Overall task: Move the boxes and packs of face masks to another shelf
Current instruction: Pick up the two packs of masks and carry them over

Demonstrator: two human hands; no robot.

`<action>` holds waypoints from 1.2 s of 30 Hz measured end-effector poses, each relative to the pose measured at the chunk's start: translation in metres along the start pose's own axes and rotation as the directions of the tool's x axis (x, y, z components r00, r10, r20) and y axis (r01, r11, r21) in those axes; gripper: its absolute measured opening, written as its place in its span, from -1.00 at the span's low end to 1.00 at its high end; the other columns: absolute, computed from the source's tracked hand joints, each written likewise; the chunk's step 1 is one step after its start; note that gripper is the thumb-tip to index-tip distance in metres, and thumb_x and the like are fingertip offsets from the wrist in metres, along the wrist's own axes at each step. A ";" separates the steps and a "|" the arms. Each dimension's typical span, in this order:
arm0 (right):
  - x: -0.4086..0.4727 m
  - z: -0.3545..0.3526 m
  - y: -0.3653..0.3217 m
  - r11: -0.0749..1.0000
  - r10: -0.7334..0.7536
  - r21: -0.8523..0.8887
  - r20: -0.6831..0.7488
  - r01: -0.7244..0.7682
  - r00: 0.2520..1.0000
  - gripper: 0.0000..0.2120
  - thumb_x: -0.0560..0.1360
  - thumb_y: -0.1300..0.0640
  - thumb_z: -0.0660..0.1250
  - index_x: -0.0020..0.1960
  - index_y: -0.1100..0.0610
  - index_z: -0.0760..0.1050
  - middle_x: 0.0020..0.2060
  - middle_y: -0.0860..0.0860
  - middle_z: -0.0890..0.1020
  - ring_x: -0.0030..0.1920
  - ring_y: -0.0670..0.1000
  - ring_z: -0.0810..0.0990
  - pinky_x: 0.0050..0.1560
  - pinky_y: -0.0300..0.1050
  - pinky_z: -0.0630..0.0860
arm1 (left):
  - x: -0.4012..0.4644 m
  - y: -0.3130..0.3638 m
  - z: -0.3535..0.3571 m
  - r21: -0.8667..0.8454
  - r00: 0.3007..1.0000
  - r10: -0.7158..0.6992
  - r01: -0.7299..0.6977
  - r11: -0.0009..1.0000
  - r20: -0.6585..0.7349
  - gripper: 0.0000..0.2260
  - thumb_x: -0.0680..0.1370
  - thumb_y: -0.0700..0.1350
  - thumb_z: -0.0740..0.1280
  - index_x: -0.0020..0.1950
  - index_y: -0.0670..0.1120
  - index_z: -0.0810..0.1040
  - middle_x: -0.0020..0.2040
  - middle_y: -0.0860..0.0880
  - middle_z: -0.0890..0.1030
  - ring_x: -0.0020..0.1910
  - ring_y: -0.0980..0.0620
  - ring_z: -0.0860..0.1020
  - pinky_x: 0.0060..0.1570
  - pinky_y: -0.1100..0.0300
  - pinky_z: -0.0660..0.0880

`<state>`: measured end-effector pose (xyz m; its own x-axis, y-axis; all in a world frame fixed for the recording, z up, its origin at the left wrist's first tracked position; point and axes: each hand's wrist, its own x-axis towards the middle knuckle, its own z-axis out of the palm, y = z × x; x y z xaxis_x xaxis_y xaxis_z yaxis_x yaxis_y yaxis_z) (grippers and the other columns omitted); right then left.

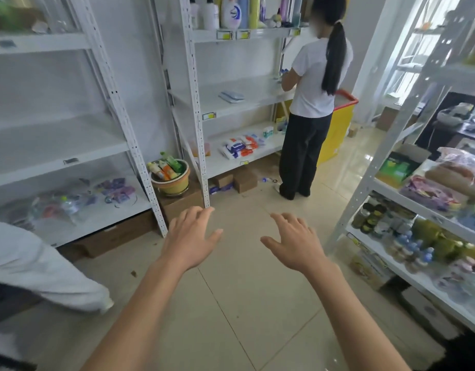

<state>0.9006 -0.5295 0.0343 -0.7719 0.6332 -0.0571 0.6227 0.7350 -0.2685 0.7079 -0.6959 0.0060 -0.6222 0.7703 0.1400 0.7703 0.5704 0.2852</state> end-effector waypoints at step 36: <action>0.561 -0.051 0.071 0.993 0.027 0.118 -0.139 -0.010 0.990 -0.38 0.53 -0.27 0.20 0.53 -0.14 0.18 0.45 -0.03 0.41 0.43 0.11 0.37 0.40 0.12 0.31 | 0.575 -0.035 0.056 -0.264 0.996 -0.037 0.015 0.964 -0.079 -0.47 0.60 0.24 0.22 0.53 0.09 0.29 0.48 0.01 0.38 0.48 -0.04 0.32 0.43 -0.12 0.32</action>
<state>0.5185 -0.1094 0.0321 -0.7296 0.6802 0.0701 0.6111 0.6946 -0.3795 0.3309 -0.2567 0.0235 -0.6595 0.7235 0.2038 0.6964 0.4861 0.5279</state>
